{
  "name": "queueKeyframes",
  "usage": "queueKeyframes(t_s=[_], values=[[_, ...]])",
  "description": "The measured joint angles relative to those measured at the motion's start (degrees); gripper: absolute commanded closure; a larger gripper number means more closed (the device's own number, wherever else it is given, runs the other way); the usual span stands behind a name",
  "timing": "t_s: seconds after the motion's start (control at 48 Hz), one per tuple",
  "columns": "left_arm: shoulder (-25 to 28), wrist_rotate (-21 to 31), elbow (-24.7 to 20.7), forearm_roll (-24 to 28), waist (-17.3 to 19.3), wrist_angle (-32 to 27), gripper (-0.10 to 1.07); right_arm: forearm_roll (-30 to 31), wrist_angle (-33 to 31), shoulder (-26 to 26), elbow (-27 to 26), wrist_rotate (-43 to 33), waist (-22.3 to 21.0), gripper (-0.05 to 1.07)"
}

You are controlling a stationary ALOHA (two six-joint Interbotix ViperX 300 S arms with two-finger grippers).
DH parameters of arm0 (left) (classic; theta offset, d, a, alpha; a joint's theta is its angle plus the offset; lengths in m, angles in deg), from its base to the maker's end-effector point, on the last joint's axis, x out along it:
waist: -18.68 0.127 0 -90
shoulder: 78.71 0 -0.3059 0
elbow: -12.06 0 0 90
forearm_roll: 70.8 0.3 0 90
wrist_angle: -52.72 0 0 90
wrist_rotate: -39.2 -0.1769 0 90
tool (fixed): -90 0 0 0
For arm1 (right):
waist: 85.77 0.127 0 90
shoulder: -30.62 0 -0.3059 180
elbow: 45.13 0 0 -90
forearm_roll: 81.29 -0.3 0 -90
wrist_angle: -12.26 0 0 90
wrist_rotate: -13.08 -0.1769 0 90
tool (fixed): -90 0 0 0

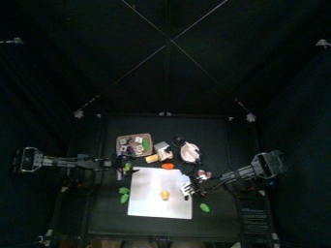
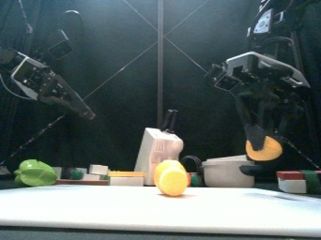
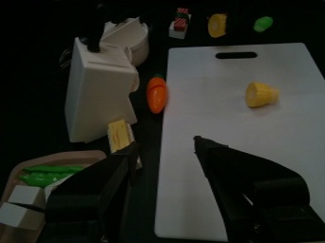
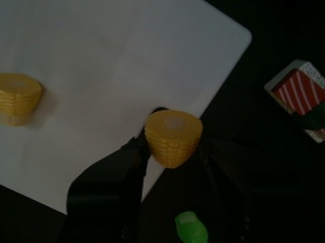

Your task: Hand corn top to left hand

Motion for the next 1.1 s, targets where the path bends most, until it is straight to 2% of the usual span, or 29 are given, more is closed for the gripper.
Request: queueKeyframes(t_s=[0.146,0.312,0.417,0.542,0.688,0.833,0.958,1.104], values=[[0.18,-0.26,-0.88,0.09,0.00,3.69,0.11,7.21,0.88,1.49,-1.05,2.72,0.00,0.39],[2.29,-0.35,-1.85,2.72,-0.35,13.01,0.10,16.96,3.78,3.25,-1.67,2.99,-0.26,0.39],[5.01,-0.53,-2.11,5.80,-0.88,17.67,0.10,20.57,8.17,4.75,-1.76,2.29,-1.58,0.39],[9.76,-1.14,-4.39,9.23,-2.02,21.01,0.10,23.29,17.23,5.80,-1.85,1.41,-5.27,0.39],[13.62,-3.96,-8.17,10.11,-3.96,22.50,0.09,23.73,29.71,5.89,-1.76,1.41,-9.93,0.39],[15.56,-10.11,-9.76,9.14,-5.27,23.03,0.09,21.88,39.90,5.89,-0.97,1.32,-13.97,0.39],[15.91,-14.94,-9.84,4.22,-6.50,23.91,0.08,19.69,46.05,5.89,0.09,1.41,-16.70,0.39],[15.91,-19.69,-10.20,-2.64,-7.82,24.17,-0.02,18.37,48.52,5.98,0.44,1.67,-18.72,0.39]])
